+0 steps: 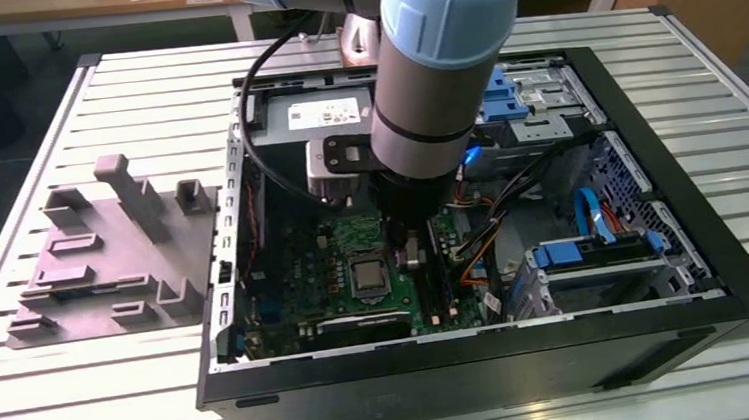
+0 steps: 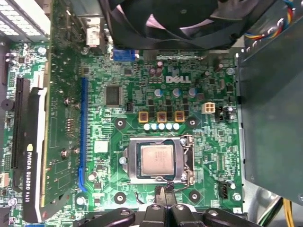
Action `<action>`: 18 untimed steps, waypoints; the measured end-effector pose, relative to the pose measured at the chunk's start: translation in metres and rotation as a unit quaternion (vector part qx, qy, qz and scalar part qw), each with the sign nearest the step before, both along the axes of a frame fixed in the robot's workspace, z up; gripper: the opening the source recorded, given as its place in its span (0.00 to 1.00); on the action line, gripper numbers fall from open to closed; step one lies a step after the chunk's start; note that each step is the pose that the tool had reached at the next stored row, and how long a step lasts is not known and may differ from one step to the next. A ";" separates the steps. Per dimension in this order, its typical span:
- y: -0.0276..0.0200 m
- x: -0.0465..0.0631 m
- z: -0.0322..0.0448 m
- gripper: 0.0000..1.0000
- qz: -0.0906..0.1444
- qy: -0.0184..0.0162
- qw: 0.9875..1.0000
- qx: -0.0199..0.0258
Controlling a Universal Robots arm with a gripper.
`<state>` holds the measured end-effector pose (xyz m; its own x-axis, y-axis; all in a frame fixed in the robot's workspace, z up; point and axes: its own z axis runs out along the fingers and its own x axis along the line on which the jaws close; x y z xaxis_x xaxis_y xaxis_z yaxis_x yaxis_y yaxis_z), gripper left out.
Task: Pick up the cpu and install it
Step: 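Install the first cpu locking lever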
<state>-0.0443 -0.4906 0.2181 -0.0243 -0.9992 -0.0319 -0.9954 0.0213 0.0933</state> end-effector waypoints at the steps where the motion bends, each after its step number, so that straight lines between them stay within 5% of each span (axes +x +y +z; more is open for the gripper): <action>1: -0.0011 0.000 -0.0001 0.11 0.001 0.000 1.000 0.000; 18: -0.0131 0.000 -0.0043 0.11 0.008 0.000 1.000 -0.001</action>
<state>-0.0443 -0.5037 0.2138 -0.0092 -0.9995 -0.0295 -0.9956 0.0064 0.0932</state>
